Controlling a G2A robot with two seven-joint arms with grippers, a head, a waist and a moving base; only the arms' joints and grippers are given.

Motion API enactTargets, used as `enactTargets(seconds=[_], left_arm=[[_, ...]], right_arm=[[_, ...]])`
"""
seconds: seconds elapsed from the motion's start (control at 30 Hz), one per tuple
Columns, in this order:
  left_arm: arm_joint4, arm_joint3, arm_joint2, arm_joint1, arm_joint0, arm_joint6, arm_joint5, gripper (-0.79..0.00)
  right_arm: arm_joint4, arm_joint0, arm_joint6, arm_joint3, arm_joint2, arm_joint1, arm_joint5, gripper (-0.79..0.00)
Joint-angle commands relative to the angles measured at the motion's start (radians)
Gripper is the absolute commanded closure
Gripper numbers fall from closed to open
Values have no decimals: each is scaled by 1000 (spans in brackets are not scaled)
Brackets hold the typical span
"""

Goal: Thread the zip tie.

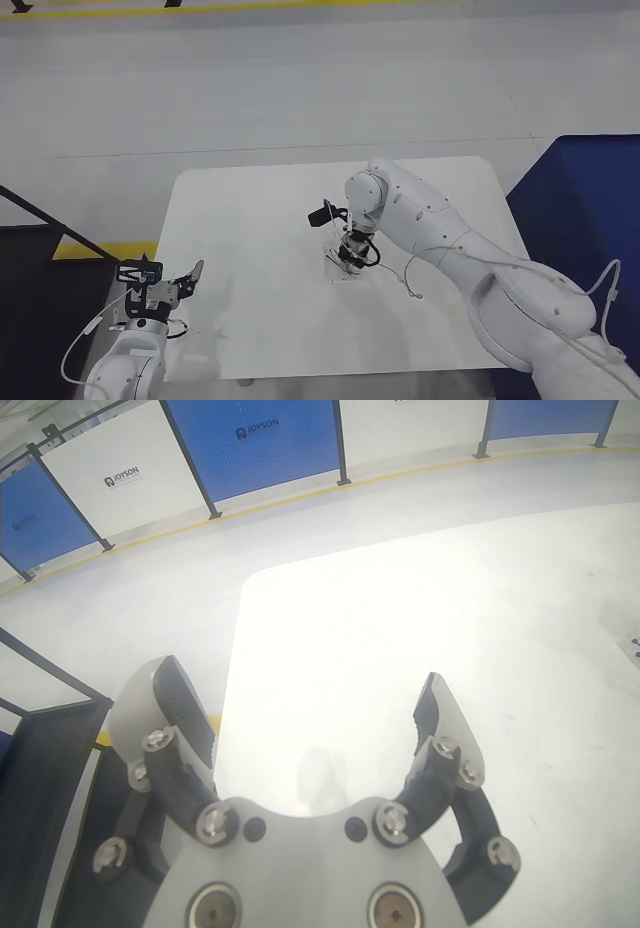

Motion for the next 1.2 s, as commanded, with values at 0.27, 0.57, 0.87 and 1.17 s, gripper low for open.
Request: enactTargets(seconds=[0.27, 0.57, 0.87, 1.17], left_arm=[[0, 0, 0, 0, 0, 0, 0, -785], [0, 0, 0, 0, 0, 0, 0, -785], [0, 0, 0, 0, 0, 0, 0, -785], [0, 0, 0, 0, 0, 0, 0, -785]], right_arm=[[-17, 1, -22, 147, -20, -81, -60, -203], [-61, 15, -57, 240, -31, -136, -88, -197], [-78, 7, -85, 314, -28, -175, -156, -157], [-68, 9, -104, 374, -9, -203, -182, 0]])
